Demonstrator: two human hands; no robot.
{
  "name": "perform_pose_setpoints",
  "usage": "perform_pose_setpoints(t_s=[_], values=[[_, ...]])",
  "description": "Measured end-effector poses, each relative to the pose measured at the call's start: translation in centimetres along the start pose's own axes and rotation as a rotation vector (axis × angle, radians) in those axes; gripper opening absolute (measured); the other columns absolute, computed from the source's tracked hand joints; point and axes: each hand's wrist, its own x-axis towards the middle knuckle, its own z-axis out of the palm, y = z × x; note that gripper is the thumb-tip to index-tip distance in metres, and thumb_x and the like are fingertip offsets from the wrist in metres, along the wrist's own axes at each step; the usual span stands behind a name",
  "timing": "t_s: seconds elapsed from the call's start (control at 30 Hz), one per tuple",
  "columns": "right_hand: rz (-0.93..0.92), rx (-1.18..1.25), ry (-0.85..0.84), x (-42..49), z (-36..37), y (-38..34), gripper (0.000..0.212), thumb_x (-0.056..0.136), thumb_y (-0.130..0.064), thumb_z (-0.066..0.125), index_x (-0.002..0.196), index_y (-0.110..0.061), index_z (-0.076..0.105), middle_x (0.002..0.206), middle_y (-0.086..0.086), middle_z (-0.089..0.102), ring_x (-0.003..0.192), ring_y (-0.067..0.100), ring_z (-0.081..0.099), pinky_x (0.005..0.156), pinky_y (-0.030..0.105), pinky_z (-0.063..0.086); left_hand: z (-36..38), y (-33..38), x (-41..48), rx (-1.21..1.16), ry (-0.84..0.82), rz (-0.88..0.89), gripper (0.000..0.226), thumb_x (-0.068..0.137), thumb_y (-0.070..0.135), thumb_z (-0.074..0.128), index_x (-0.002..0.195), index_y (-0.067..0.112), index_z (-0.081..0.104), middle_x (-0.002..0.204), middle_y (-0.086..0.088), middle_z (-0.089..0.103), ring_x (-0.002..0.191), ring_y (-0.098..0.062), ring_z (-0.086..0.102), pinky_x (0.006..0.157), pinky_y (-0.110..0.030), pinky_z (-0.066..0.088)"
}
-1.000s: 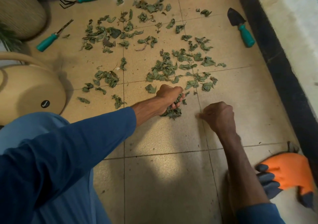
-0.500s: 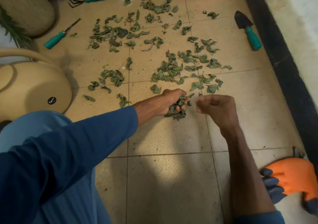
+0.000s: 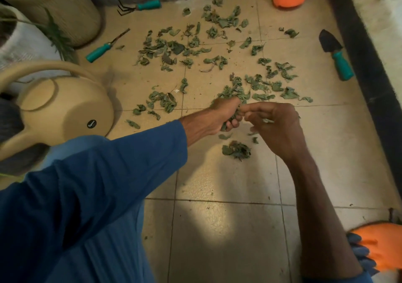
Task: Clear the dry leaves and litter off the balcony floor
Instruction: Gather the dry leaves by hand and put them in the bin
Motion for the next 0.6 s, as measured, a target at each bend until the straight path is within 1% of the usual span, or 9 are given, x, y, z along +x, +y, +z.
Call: perform_pose_setpoints(t_s=[0.07,0.1,0.17,0.23,0.33,0.4,0.43,0.5,0.6], values=[[0.03,0.127,0.031,-0.2,-0.5,-0.2,0.02,0.096,-0.005,0.064,0.108,-0.012,0.078,0.094,-0.005,0.079,0.084,0.01,0.074,0.064,0.024,0.06,-0.8,0.7,-0.9,-0.009,0.052,0.0,0.029,0.099,0.018,0.041,0.074,0.017,0.056,0.055,0.003,0.048,0.039,-0.01,0.038,0.038,-0.017,0.023],[0.05,0.141,0.061,-0.2,-0.6,-0.1,0.018,0.096,-0.004,0.064,0.107,-0.01,0.077,0.093,-0.003,0.079,0.081,0.012,0.074,0.063,0.024,0.06,-1.0,0.9,-1.0,-0.017,0.04,0.003,0.029,0.099,0.019,0.042,0.074,0.017,0.056,0.055,0.004,0.047,0.039,-0.01,0.037,0.038,-0.017,0.022],[0.049,0.008,0.104,0.2,-0.4,1.0,0.015,0.093,-0.001,0.067,0.1,-0.008,0.078,0.089,-0.001,0.078,0.074,0.014,0.073,0.061,0.016,0.057,-1.5,1.2,-1.6,-0.02,0.025,0.01,0.03,0.099,0.02,0.043,0.072,0.018,0.056,0.055,0.004,0.047,0.039,-0.01,0.036,0.038,-0.017,0.021],[0.077,-0.205,0.04,0.7,0.7,3.1,0.011,0.087,-0.002,0.075,0.095,-0.009,0.079,0.087,0.0,0.076,0.073,0.015,0.072,0.063,0.012,0.054,-1.9,1.3,-2.2,-0.011,0.017,0.022,0.029,0.097,0.019,0.044,0.071,0.018,0.057,0.056,0.004,0.048,0.04,-0.01,0.037,0.038,-0.018,0.022],[0.252,-0.462,-0.168,0.3,3.5,6.7,0.02,0.084,-0.019,0.081,0.103,-0.015,0.076,0.097,0.002,0.075,0.082,0.017,0.071,0.074,0.032,0.06,-2.7,1.4,-3.5,0.04,-0.001,0.052,0.028,0.096,0.017,0.046,0.071,0.018,0.059,0.056,0.005,0.05,0.041,-0.009,0.039,0.038,-0.018,0.024],[0.29,-0.554,-0.218,-0.8,4.8,8.2,0.018,0.087,-0.02,0.077,0.105,-0.017,0.074,0.104,0.007,0.074,0.089,0.023,0.07,0.079,0.04,0.061,-3.2,1.5,-3.7,0.047,-0.008,0.067,0.027,0.095,0.017,0.048,0.071,0.016,0.061,0.055,0.005,0.05,0.04,-0.009,0.04,0.038,-0.017,0.025],[0.283,-0.553,-0.215,-1.3,5.0,8.5,0.016,0.088,-0.016,0.075,0.104,-0.017,0.074,0.105,0.008,0.074,0.09,0.023,0.07,0.08,0.039,0.06,-3.2,1.7,-3.5,0.036,-0.005,0.081,0.027,0.095,0.017,0.048,0.071,0.015,0.061,0.055,0.004,0.051,0.04,-0.009,0.04,0.038,-0.017,0.025],[0.283,-0.486,-0.173,-1.8,4.5,8.6,0.017,0.086,-0.01,0.076,0.103,-0.013,0.076,0.105,0.008,0.075,0.087,0.018,0.068,0.079,0.031,0.057,-3.1,2.4,-3.4,0.008,0.011,0.108,0.028,0.095,0.018,0.049,0.071,0.014,0.062,0.056,0.004,0.052,0.04,-0.011,0.042,0.039,-0.017,0.026],[0.29,-0.387,-0.08,-1.7,2.4,8.0,0.019,0.083,-0.01,0.08,0.102,-0.011,0.079,0.1,0.006,0.077,0.077,0.012,0.068,0.067,0.015,0.05,-2.6,3.8,-3.2,-0.008,0.039,0.166,0.03,0.095,0.019,0.05,0.07,0.013,0.064,0.056,0.003,0.054,0.04,-0.011,0.044,0.039,-0.016,0.027]])
